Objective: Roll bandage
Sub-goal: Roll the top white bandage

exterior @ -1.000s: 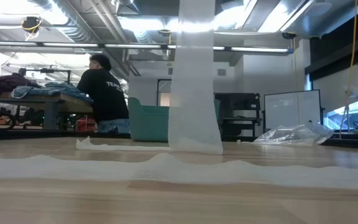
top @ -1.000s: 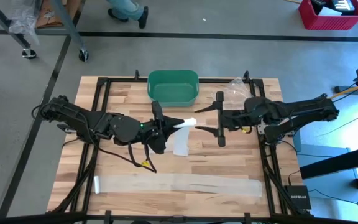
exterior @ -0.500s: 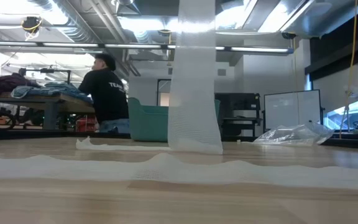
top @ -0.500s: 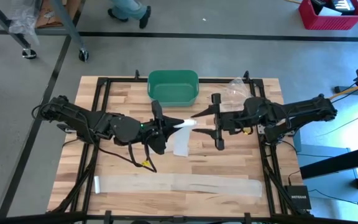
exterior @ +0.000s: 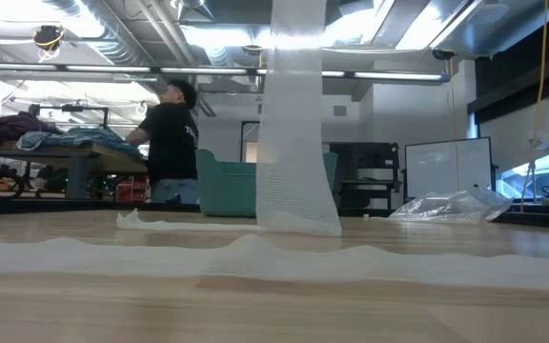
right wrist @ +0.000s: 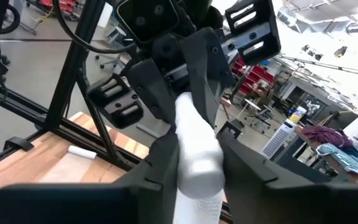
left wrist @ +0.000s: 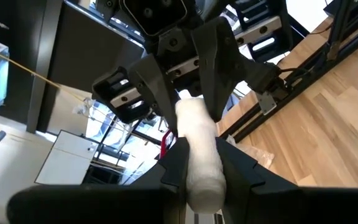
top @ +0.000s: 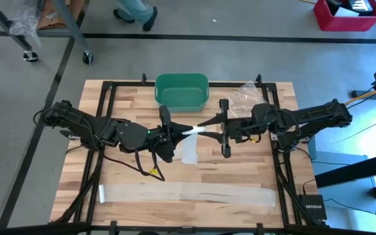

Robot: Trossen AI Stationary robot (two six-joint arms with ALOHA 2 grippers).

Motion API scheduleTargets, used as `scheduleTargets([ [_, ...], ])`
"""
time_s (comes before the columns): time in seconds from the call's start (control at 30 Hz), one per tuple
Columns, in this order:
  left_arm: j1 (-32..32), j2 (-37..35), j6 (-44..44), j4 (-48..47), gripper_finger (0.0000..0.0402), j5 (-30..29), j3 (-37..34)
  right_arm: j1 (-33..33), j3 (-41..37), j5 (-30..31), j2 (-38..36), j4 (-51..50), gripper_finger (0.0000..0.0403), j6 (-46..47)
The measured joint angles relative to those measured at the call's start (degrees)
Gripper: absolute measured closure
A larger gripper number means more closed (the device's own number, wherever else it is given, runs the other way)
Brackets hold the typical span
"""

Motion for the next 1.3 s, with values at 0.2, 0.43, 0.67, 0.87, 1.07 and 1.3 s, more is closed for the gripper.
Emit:
scheduleTargets([
  [0.2,-0.1,0.0,-2.6,0.0,0.0349,0.0,0.0,0.0,0.0,0.0,0.0,-0.1,0.0350,-2.2],
  [0.43,-0.6,0.0,-12.2,0.6,0.0284,-0.1,0.0,0.1,0.0,0.1,-0.4,-0.6,0.0368,-5.6],
  [0.67,-3.7,-1.1,-21.7,-1.6,0.0200,-0.3,0.0,0.1,0.0,3.0,-1.6,-2.8,0.0372,-6.4],
  [0.87,-4.4,-4.3,-36.5,-4.0,0.0193,-1.5,0.0,1.5,0.0,8.6,-2.8,-7.5,0.0373,-13.1],
  [1.07,0.4,-4.6,-48.7,-11.5,0.0195,0.3,0.0,6.0,0.0,12.2,-1.3,-6.2,0.0373,-23.5],
  [1.3,4.0,-4.7,-51.4,-8.9,0.0196,15.0,-0.2,8.4,0.0,15.1,-0.1,-4.5,0.0373,-31.4],
])
